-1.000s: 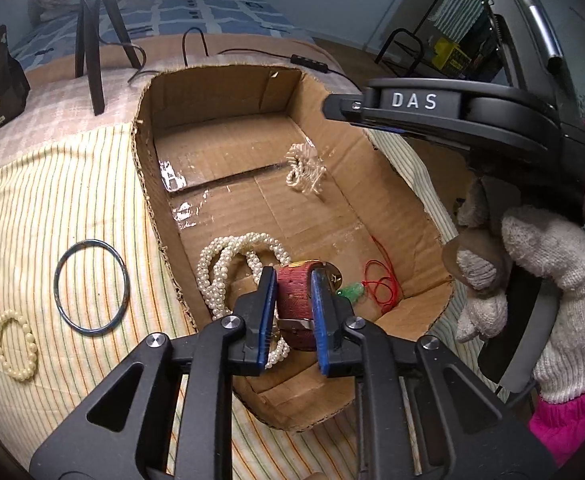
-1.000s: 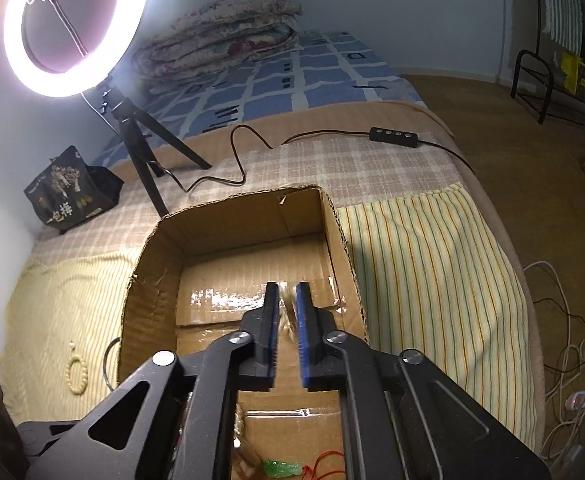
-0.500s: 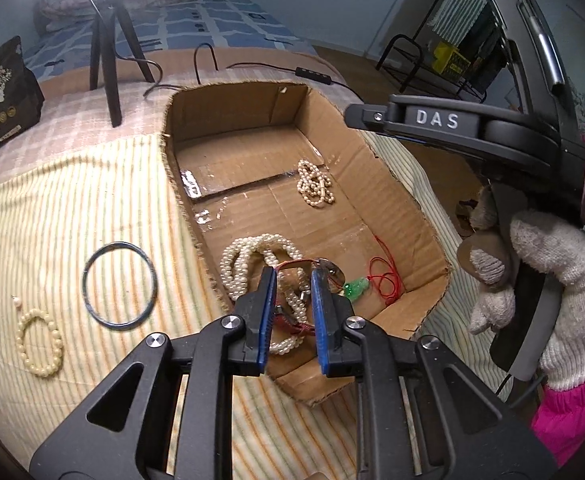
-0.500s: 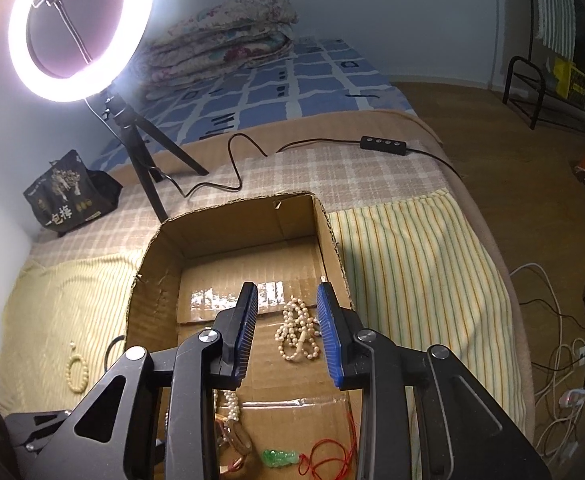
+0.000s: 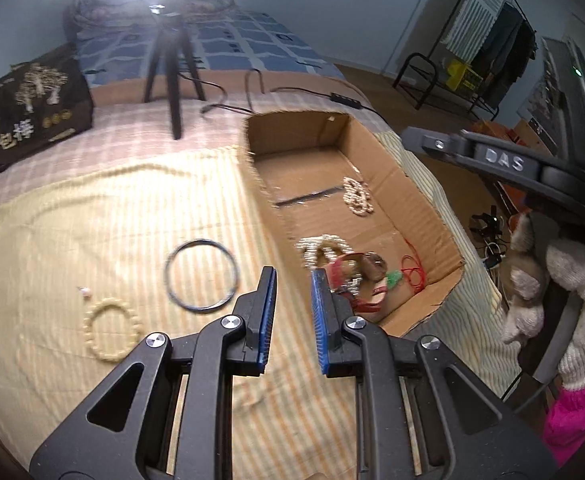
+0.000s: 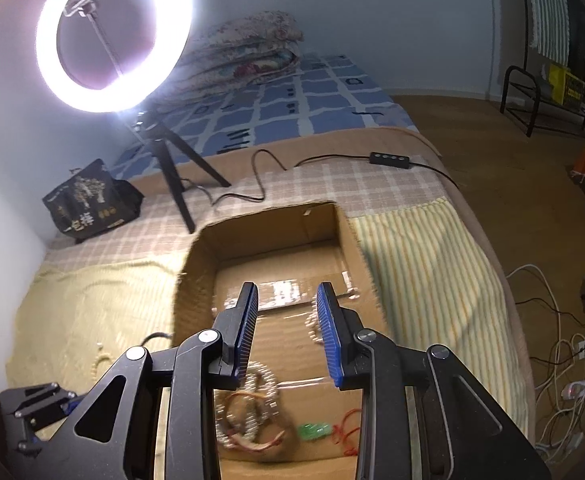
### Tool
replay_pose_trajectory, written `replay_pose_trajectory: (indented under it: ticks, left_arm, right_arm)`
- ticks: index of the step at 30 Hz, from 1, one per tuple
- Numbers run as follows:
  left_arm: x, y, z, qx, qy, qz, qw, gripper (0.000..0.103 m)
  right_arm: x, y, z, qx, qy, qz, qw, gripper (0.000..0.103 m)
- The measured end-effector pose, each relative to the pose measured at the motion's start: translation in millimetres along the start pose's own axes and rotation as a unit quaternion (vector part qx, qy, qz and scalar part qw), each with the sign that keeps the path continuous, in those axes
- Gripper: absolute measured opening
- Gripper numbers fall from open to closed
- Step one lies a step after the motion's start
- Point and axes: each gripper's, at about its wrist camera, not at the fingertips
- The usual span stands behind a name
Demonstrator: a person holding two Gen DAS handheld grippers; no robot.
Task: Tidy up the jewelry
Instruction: 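Open right tool to drop the pearl necklace while left tool releases the watch into the box, then move left tool toward the pale beaded bracelet while right tool approaches the black bangle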
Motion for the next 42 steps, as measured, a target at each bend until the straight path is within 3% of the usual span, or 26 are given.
replay_pose_trajectory:
  ticks: [15, 25, 27, 29, 35, 42]
  left_arm:
    - [-96.5, 49.4, 25.0, 0.020, 0.058, -0.065, 0.9960, 0.015]
    - [-139.8, 45.4, 47.2, -0.010, 0.089, -0.082, 0.9926, 0.015]
    - [-144.5, 41.2, 51.6, -0.018, 0.092, -0.083, 0.9921, 0.015]
    - [-148.9, 35.7, 55.4, -0.028, 0.098, -0.078, 0.9917, 0.022]
    - [-153.2, 25.8, 62.8, -0.040, 0.116, -0.063, 0.9904, 0.054]
    - [-152.4, 9.2, 67.4, -0.057, 0.121, -0.064, 0.9889, 0.059]
  right_arm:
    - [-88.6, 14.0, 28.5, -0.017, 0.070, -0.073, 0.995, 0.029]
    - [-138.2, -17.9, 54.8, -0.071, 0.119, -0.091, 0.986, 0.029]
    - [-143.4, -24.4, 58.6, -0.085, 0.125, -0.089, 0.984, 0.035]
    - [-148.3, -32.8, 63.2, -0.101, 0.128, -0.084, 0.983, 0.050]
    - [-152.5, -53.1, 69.1, -0.132, 0.113, -0.063, 0.983, 0.065]
    - [-145.4, -78.5, 66.6, -0.171, 0.081, -0.037, 0.981, 0.073]
Point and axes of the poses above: each gripper's, at about its wrist camera, not at the fingertips, and y roughly against the way its jaws point, x to its right, z to its underside, and after that the axes turned 2 degrees about -y, right-handed
